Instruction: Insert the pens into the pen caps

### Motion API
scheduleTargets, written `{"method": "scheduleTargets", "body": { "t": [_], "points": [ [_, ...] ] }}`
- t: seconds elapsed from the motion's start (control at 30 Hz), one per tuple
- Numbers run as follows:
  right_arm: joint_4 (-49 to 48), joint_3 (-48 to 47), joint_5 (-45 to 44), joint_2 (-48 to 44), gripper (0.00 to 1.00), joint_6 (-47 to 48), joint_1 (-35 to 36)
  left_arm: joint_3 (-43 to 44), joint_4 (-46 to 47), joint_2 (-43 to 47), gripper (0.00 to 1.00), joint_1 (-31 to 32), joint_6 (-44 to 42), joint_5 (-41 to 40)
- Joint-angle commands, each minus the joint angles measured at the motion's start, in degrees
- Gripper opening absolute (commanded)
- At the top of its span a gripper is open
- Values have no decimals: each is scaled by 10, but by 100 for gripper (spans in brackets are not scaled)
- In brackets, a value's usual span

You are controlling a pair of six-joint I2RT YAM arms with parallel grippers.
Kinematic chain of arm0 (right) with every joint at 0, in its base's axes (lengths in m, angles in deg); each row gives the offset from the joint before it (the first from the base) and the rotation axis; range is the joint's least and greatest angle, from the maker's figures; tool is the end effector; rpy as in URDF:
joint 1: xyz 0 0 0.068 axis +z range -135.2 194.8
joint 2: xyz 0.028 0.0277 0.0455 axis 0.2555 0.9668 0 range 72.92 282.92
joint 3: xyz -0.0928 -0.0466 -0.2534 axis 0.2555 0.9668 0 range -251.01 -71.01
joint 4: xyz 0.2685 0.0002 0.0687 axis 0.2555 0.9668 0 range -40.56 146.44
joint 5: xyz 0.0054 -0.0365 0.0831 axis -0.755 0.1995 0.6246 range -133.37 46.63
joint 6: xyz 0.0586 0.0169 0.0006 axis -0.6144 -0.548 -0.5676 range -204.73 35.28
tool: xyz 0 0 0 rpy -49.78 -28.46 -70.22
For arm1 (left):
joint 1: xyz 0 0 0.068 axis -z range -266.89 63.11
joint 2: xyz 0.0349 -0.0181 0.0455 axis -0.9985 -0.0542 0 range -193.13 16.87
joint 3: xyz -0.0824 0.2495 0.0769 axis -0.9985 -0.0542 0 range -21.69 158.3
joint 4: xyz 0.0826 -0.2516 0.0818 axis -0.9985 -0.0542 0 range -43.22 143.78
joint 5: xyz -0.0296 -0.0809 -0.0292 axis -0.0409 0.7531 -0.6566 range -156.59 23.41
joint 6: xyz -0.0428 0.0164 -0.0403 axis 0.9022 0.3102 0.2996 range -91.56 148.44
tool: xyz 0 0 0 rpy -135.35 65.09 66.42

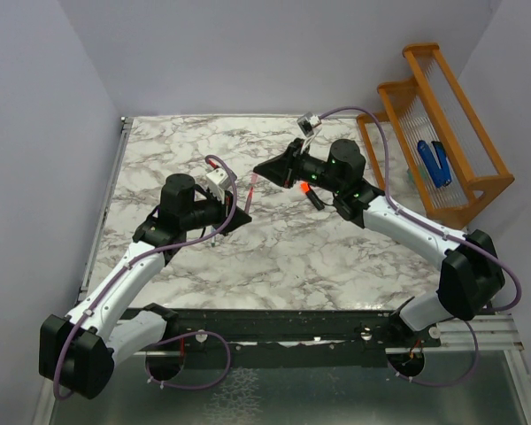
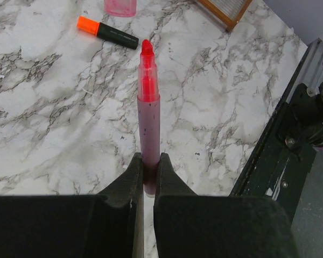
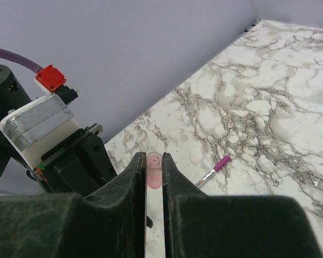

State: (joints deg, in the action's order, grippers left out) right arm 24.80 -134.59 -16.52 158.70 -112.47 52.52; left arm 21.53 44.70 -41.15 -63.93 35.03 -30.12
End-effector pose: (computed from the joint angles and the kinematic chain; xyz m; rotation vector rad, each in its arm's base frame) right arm 0.2879 0.2488 0.3395 -0.5444 1.5837 1.2431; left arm 0.2188 -0.1221 0.2847 0.7030 1.9017 -0.9607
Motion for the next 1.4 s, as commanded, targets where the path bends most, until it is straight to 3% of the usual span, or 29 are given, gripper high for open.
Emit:
{"method": "scheduleTargets", "body": {
  "t": [0.0,1.03,1.37],
  "points": [
    [2,5,6,-5,1,8,-1,-4,11,10,0,2,-1,11],
    [71,-15,99,39,1,37,24,3,8,11,0,1,-10,-16],
    [66,21,1,-10,0,47,32,7,8,7,0,2,-8,-15]
  ]
}}
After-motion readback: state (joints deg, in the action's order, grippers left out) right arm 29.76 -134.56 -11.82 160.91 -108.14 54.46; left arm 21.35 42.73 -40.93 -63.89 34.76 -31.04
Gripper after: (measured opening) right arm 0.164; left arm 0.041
